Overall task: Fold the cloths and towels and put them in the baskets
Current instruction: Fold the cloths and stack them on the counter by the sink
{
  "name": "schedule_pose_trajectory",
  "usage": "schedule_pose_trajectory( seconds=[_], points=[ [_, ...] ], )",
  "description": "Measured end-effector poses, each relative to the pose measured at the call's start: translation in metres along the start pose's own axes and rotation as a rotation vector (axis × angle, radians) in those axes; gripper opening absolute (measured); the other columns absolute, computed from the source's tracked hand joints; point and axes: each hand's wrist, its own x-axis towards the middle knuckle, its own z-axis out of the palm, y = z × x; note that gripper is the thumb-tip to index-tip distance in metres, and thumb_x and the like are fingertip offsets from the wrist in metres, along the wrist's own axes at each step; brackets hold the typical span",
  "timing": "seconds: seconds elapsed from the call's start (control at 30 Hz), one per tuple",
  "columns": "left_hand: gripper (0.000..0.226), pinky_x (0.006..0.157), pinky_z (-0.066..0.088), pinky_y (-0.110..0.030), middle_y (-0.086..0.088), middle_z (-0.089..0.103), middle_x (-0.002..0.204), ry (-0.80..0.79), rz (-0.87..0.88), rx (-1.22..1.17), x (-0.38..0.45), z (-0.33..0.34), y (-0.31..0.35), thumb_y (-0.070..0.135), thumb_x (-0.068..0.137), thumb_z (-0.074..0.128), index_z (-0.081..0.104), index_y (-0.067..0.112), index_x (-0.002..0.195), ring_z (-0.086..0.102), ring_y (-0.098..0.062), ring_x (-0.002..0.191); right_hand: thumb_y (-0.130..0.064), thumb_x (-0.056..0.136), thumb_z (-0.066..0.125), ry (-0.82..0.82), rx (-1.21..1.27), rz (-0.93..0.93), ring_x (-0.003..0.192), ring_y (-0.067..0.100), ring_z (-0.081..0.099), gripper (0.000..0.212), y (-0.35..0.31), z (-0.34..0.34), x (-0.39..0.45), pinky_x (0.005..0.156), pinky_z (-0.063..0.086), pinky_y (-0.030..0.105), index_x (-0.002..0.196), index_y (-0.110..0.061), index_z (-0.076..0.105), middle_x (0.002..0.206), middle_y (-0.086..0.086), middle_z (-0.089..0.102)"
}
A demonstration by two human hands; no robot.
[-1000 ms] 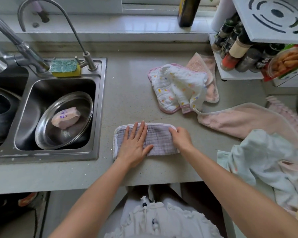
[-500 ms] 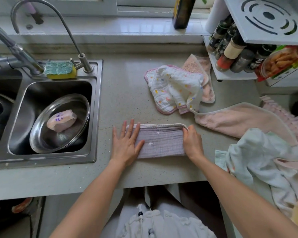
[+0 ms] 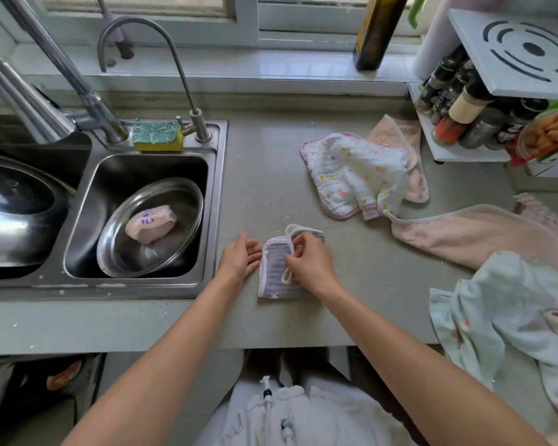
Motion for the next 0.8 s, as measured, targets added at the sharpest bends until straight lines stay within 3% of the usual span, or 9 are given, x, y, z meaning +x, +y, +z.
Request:
schedule_pose_trajectory(
  seconds=[0.2,0.33,0.4,0.47,0.5,0.57,0.63,0.7,0.8],
  points=[
    [0.046,0.083,0.048,-0.03,-0.014,0.061,0.105,0.024,-0.002,-0.008,0.0,0.006,0.003,0.032,0.105,0.027,0.054,-0.003,0.118,0.059,-0.022,0.095,-0.008,0.087,0.061,-0.099,-0.186,-0.065,0.098,0.025,0.061,0.018,-0.007,0.032,-0.005,0.075,0.043,0.027,0.104,-0.005,0.061,0.103,0.012,0.066],
    [0.03,0.068,0.051,-0.029,-0.011,0.063,0.08,0.015,0.035,0.044,0.001,0.003,-0.001,0.022,0.101,0.039,0.056,0.007,0.082,0.061,-0.019,0.074,-0.015,0.088,0.063,-0.186,-0.094,-0.122,0.087,0.02,0.065,0.022,0.0,0.028,-0.005,0.081,0.053,0.032,0.109,-0.008,0.063,0.098,0.009,0.07],
    [0.023,0.073,0.052,-0.038,-0.013,0.065,0.082,0.017,0.111,0.247,0.006,0.0,-0.006,0.025,0.094,0.05,0.06,0.009,0.081,0.062,-0.023,0.078,-0.015,0.091,0.059,-0.07,-0.052,-0.175,0.087,0.017,0.064,0.018,0.009,0.014,-0.001,0.082,0.052,0.032,0.107,-0.009,0.065,0.099,0.008,0.07],
    [0.016,0.074,0.049,-0.037,-0.005,0.064,0.086,0.081,0.186,0.572,0.004,0.002,-0.007,0.028,0.09,0.059,0.062,0.012,0.09,0.06,-0.02,0.083,-0.013,0.091,0.055,0.084,-0.14,-0.209,0.097,0.02,0.058,0.022,0.024,-0.005,0.012,0.087,0.045,0.031,0.112,-0.011,0.063,0.109,0.008,0.065],
    [0.018,0.072,0.047,-0.034,-0.003,0.062,0.087,0.12,0.213,0.714,0.002,0.005,-0.007,0.029,0.088,0.063,0.06,0.012,0.092,0.058,-0.02,0.084,-0.012,0.091,0.055,0.098,-0.21,-0.21,0.107,0.022,0.054,0.029,0.033,-0.014,0.02,0.093,0.041,0.032,0.12,-0.011,0.058,0.117,0.009,0.06],
    [0.026,0.069,0.044,-0.032,-0.005,0.061,0.089,0.154,0.232,0.871,-0.001,0.013,-0.007,0.029,0.083,0.068,0.058,0.008,0.093,0.058,-0.023,0.084,-0.013,0.091,0.056,-0.029,-0.298,-0.194,0.115,0.025,0.047,0.039,0.045,-0.027,0.034,0.1,0.035,0.033,0.129,-0.014,0.052,0.124,0.011,0.052],
    [0.022,0.064,0.044,-0.03,-0.003,0.061,0.082,0.153,0.195,0.894,-0.003,0.02,-0.007,0.028,0.081,0.072,0.059,0.011,0.084,0.059,-0.021,0.079,-0.014,0.091,0.058,-0.148,-0.29,-0.164,0.105,0.024,0.051,0.029,0.049,-0.035,0.046,0.093,0.04,0.032,0.119,-0.013,0.057,0.113,0.009,0.053],
    [0.018,0.06,0.044,-0.028,-0.001,0.062,0.072,0.097,0.163,0.813,-0.004,0.025,-0.008,0.022,0.081,0.073,0.062,0.014,0.07,0.058,-0.016,0.069,-0.015,0.089,0.062,-0.188,-0.194,-0.12,0.087,0.023,0.056,0.01,0.048,-0.042,0.052,0.076,0.046,0.031,0.097,-0.011,0.06,0.094,0.007,0.058],
    [0.014,0.066,0.051,-0.027,-0.005,0.068,0.088,-0.022,0.172,0.589,-0.008,0.031,-0.003,0.025,0.092,0.059,0.065,0.012,0.09,0.063,-0.016,0.078,-0.014,0.087,0.067,-0.319,-0.01,-0.036,0.072,0.023,0.056,0.019,0.047,-0.055,0.055,0.066,0.049,0.037,0.075,-0.014,0.051,0.074,0.007,0.057]
  ],
)
